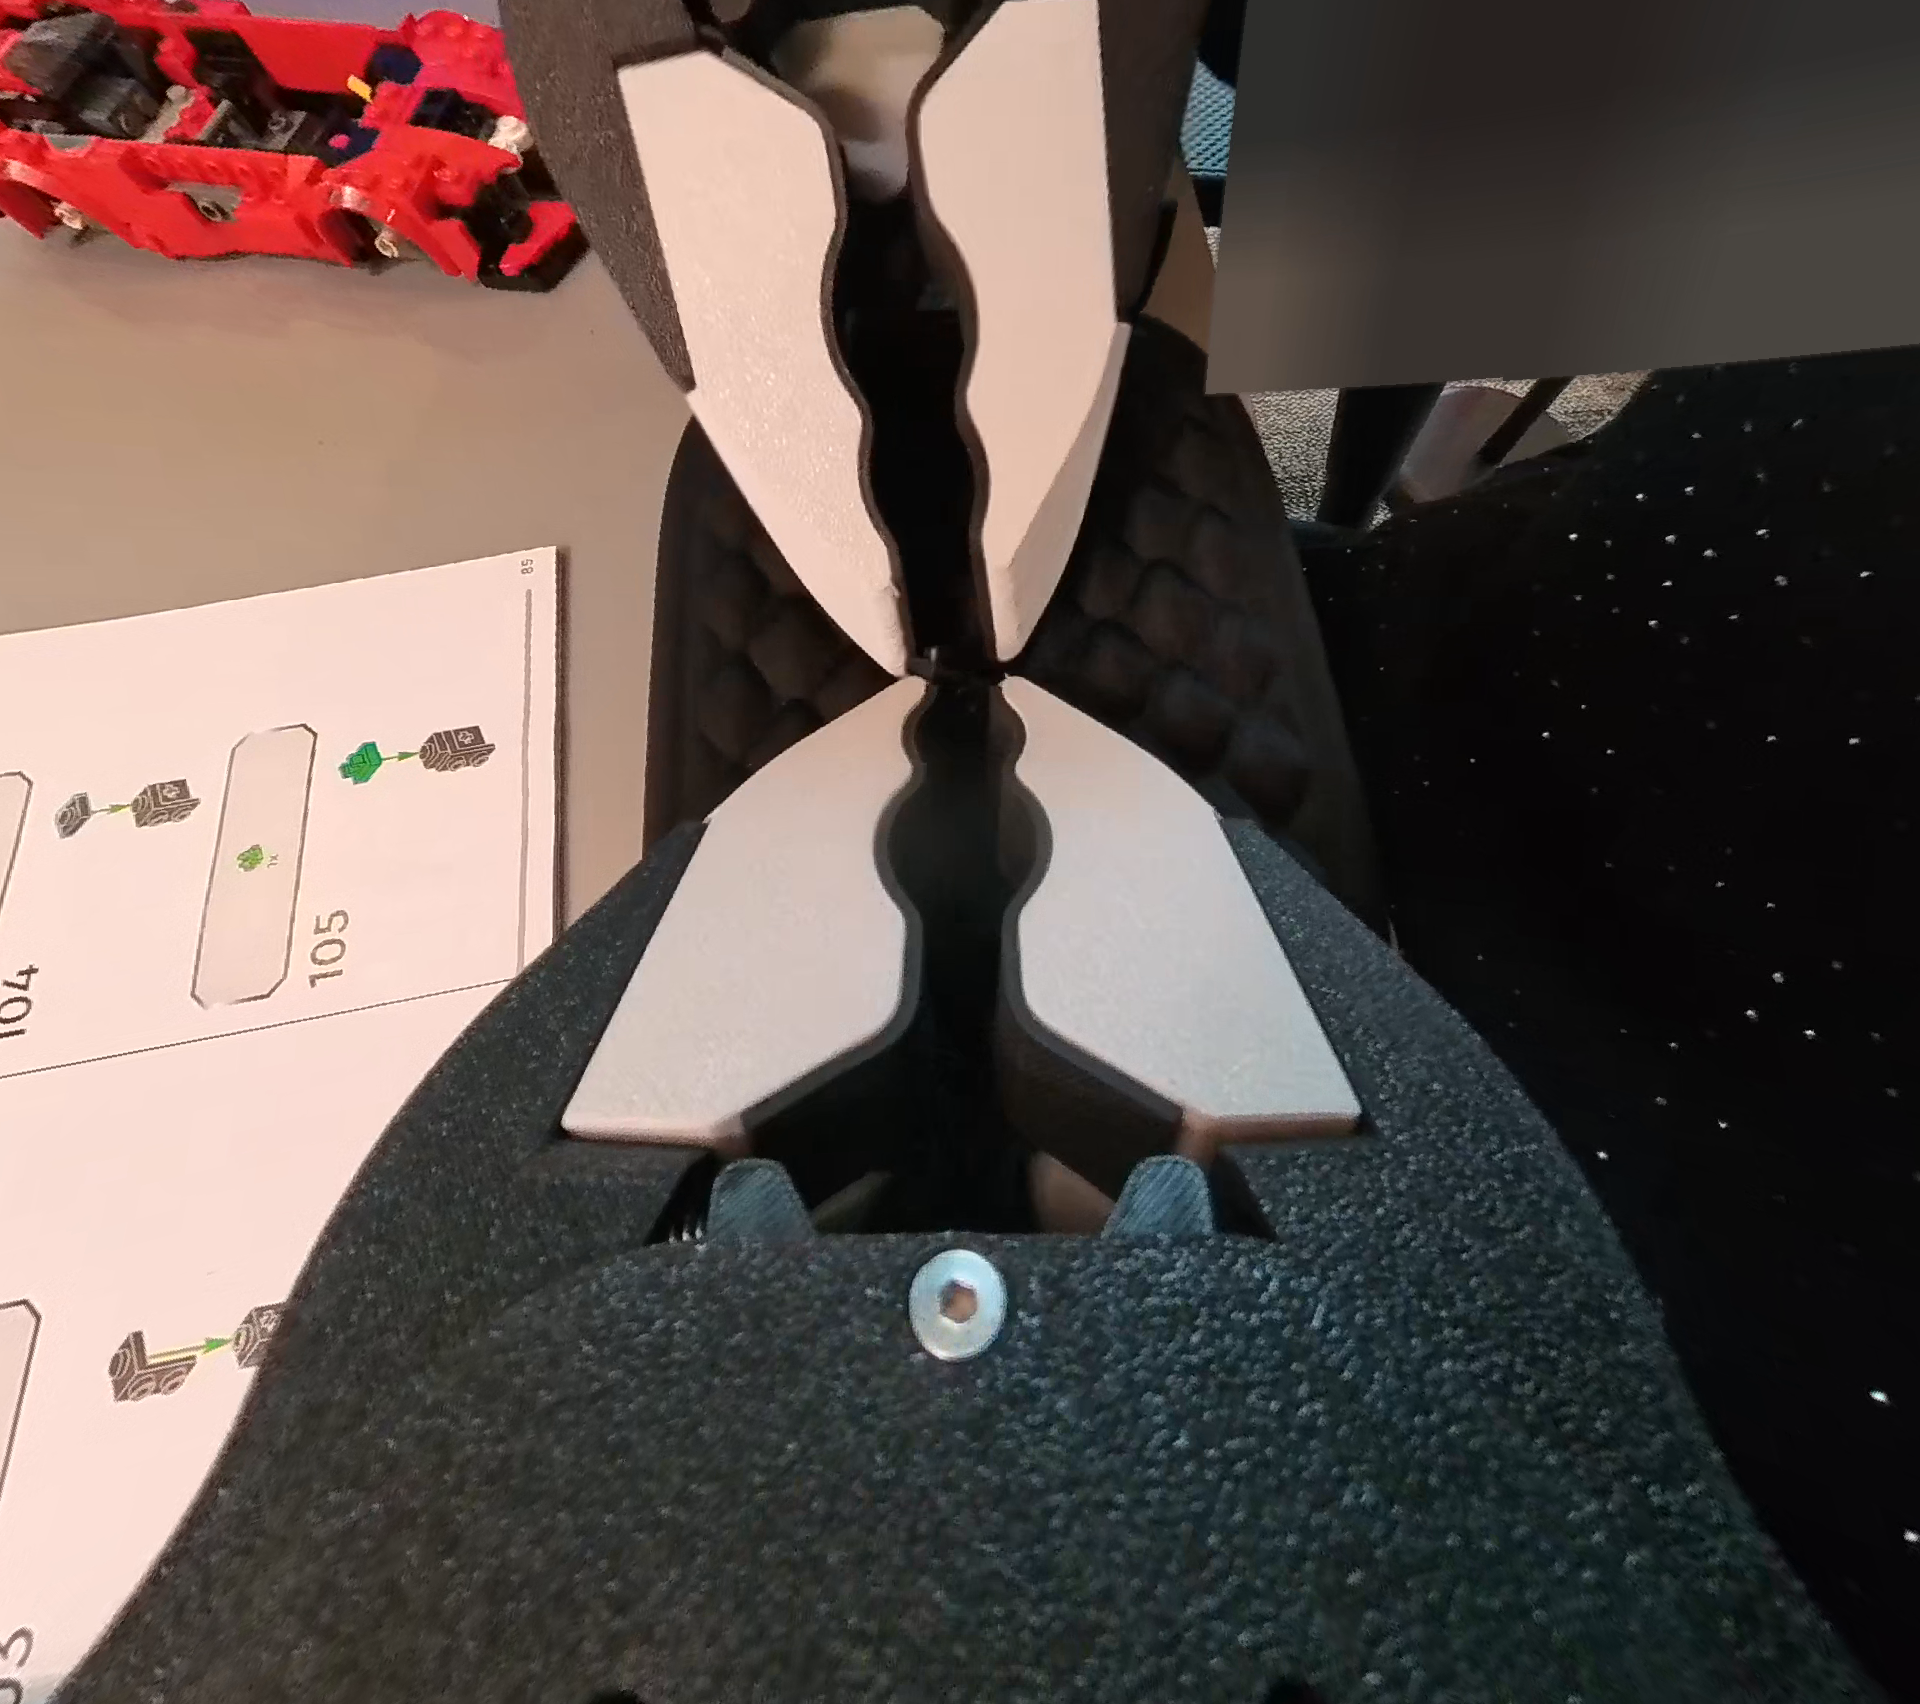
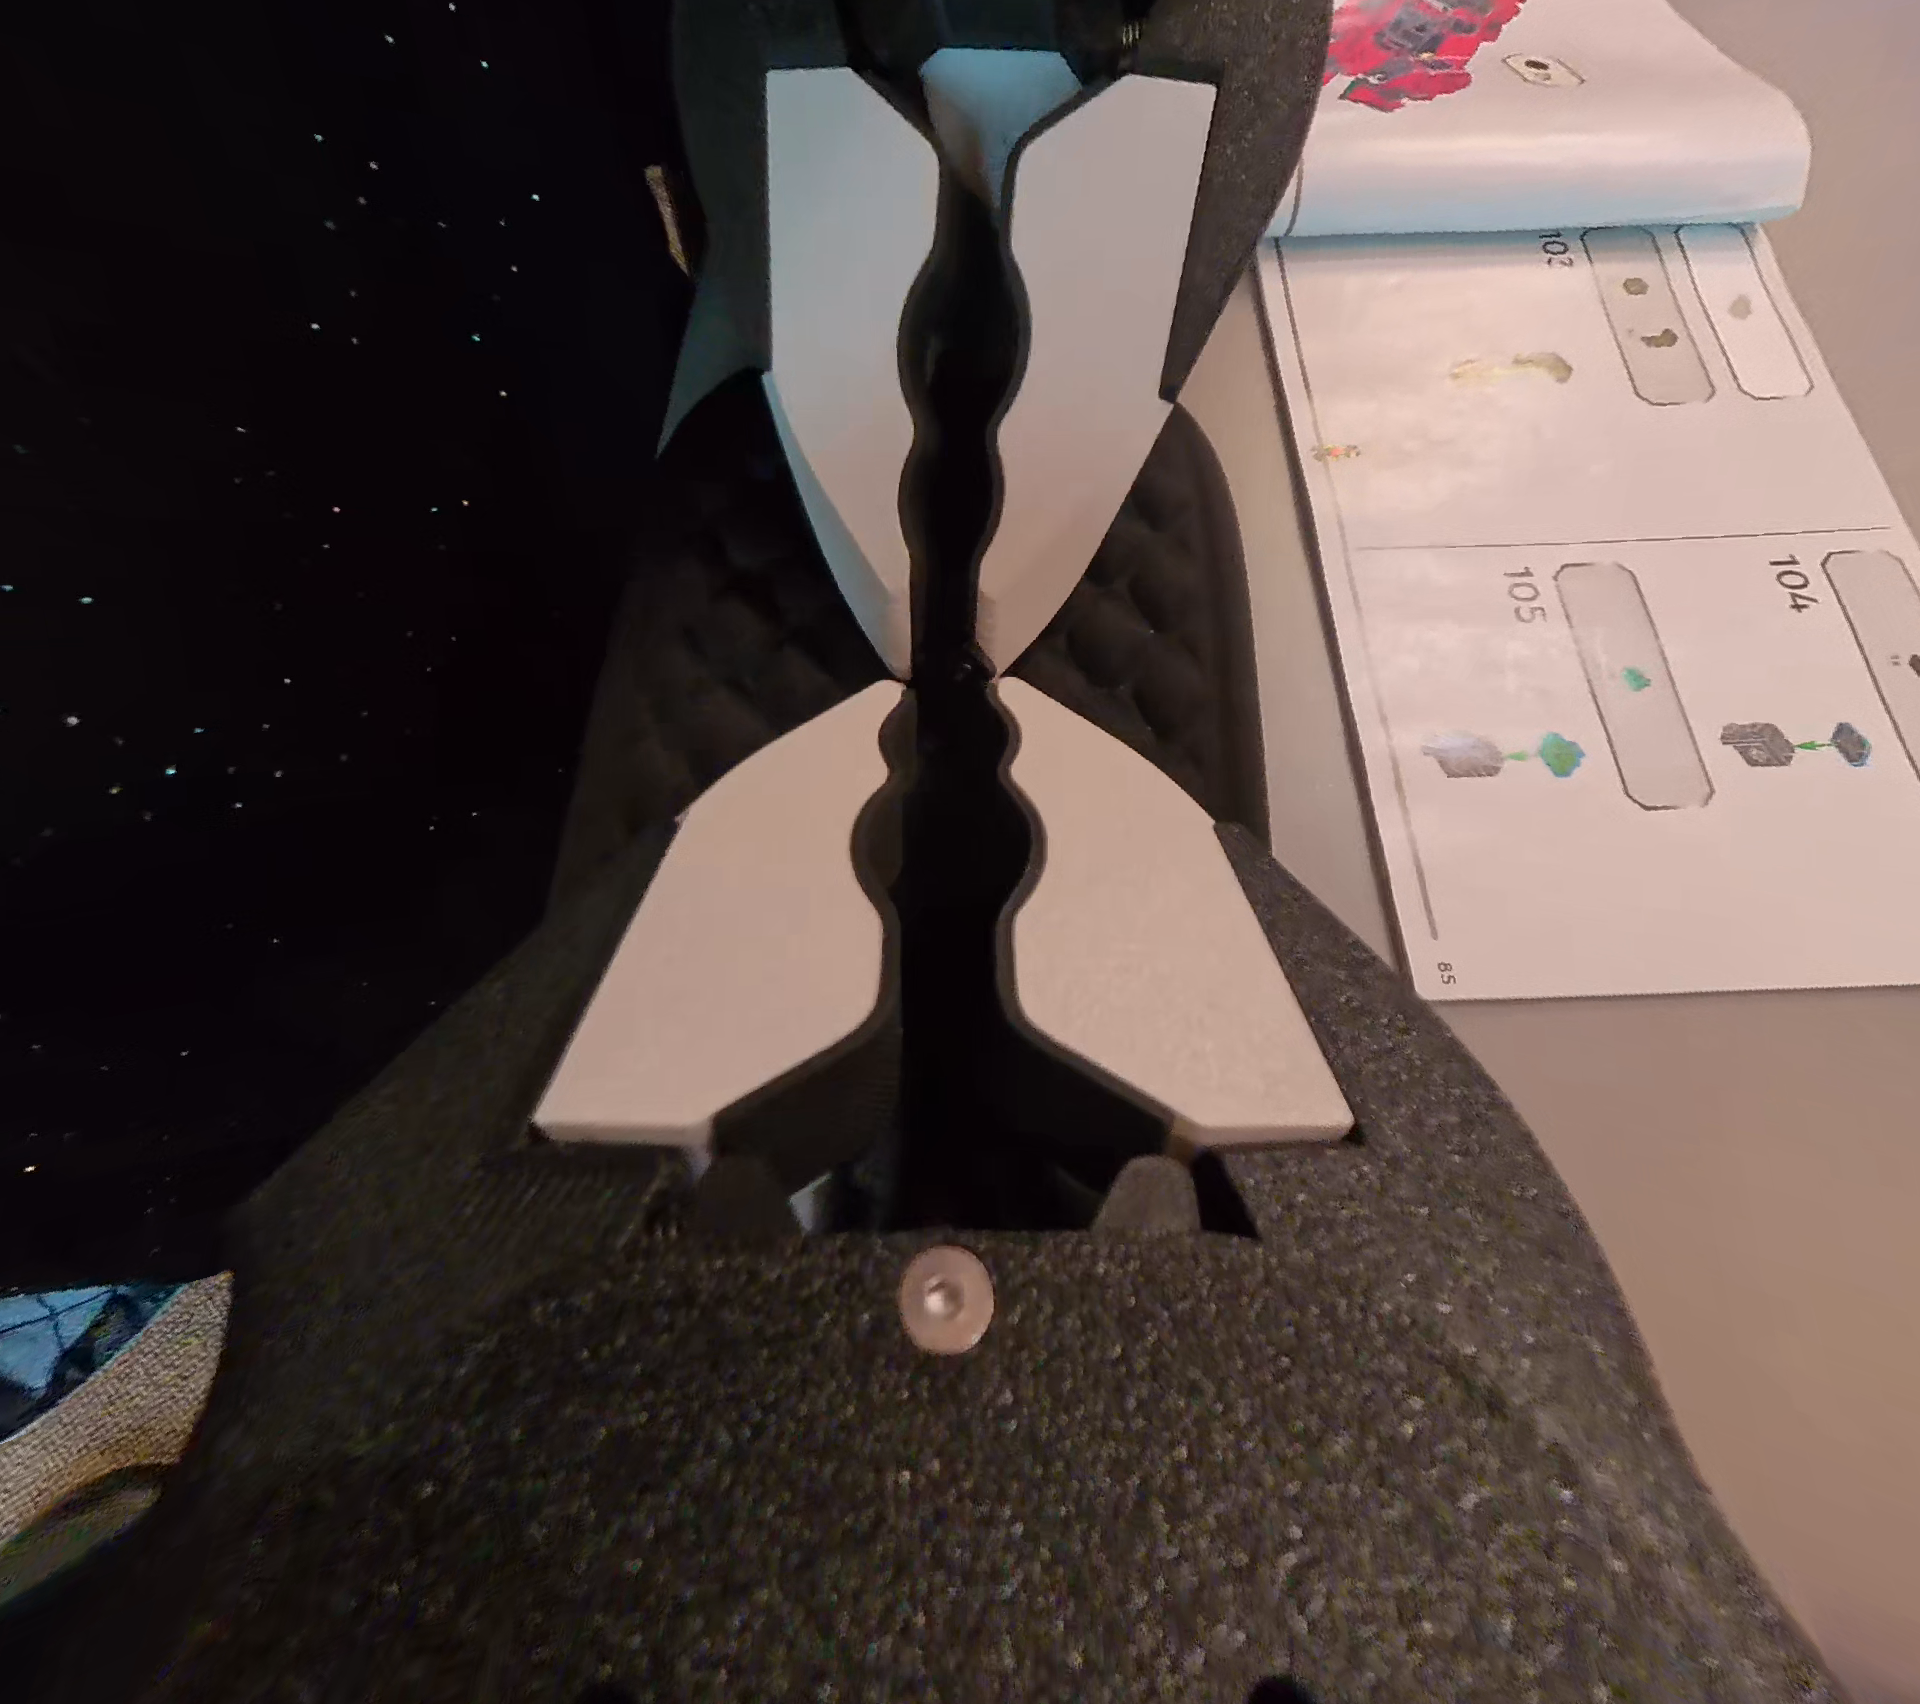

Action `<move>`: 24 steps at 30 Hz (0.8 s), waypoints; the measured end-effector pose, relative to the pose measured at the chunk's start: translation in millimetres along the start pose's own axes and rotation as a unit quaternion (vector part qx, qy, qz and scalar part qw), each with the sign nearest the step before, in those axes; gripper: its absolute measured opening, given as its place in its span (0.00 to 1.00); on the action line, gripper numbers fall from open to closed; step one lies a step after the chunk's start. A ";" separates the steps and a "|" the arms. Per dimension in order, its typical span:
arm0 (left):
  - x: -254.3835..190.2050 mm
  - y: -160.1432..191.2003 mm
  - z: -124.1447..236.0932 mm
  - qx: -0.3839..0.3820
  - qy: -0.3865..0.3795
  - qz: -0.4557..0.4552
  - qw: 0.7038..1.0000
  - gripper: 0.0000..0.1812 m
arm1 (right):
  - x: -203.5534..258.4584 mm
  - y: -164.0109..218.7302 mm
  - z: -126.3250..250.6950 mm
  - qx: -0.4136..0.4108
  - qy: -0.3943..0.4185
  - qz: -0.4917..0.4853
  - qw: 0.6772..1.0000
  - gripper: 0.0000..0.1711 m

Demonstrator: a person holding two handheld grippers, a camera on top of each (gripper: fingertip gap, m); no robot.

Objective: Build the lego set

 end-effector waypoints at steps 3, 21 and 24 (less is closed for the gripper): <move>0.1 -0.4 0.3 -0.001 -0.005 -0.003 1.000 0.04 | -2.2 1.4 2.9 0.012 0.021 -0.003 1.000 0.10; -0.5 -0.7 0.3 0.003 -0.034 -0.034 0.999 0.04 | -13.0 -1.0 4.6 -0.006 0.006 -0.352 0.936 0.05; -0.7 -0.2 0.0 0.006 -0.039 -0.040 0.998 0.04 | -12.4 -0.4 1.6 0.017 0.004 -0.352 0.936 0.03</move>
Point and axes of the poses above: each gripper's, where its closed fingertips meet, z back along the fingers, y out of its underside, x = y × z across the jaws, the point moved 1 cm from there along z, back along the fingers, and after that the axes turned 8 degrees about y, right-handed, at the moved point
